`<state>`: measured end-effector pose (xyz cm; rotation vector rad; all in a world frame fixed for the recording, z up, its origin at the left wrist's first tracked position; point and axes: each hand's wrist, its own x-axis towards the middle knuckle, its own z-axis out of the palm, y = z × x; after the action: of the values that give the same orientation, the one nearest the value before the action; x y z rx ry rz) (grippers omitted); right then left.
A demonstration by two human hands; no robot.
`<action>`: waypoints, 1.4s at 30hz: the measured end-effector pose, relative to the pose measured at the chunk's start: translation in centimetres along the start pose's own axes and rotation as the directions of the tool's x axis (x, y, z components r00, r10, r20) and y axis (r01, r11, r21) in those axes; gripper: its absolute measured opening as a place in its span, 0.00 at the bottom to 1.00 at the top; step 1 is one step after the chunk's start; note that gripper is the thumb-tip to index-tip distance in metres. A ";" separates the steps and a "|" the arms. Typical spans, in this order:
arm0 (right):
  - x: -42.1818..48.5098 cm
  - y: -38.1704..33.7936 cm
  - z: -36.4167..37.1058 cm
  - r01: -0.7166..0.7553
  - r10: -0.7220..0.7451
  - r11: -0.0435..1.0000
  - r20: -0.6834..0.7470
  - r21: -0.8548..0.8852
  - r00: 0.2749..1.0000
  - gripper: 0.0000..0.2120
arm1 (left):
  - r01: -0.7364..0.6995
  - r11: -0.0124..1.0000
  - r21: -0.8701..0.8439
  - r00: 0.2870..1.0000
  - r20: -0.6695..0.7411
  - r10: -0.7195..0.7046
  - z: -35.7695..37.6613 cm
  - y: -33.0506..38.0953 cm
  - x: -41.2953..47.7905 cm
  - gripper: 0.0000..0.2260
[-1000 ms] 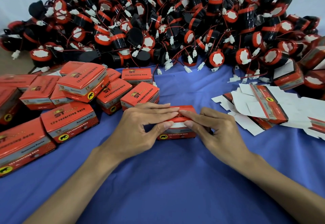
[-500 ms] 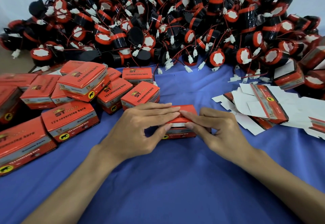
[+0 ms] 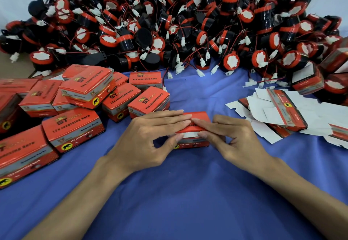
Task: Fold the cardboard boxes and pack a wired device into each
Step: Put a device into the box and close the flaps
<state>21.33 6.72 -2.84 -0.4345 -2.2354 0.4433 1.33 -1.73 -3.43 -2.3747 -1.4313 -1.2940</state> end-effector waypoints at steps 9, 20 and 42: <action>-0.3 -0.1 0.0 -0.034 0.033 0.999 0.009 0.008 0.999 0.17 | 0.032 0.999 0.017 0.999 0.024 -0.032 0.3 -0.2 -0.1 0.14; 0.1 0.9 -1.6 -0.019 0.015 0.999 0.115 0.035 0.993 0.20 | 0.085 0.996 -0.013 0.991 0.105 -0.084 1.2 1.2 -0.1 0.16; -0.3 0.3 -0.1 -0.057 0.052 0.994 0.053 0.093 0.997 0.19 | 0.153 0.988 -0.022 0.967 0.208 -0.145 1.3 1.5 0.1 0.21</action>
<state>21.63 6.90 -3.09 -0.4399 -2.2445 0.5917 3.31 -1.91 -3.67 -2.5334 -1.6864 -1.1416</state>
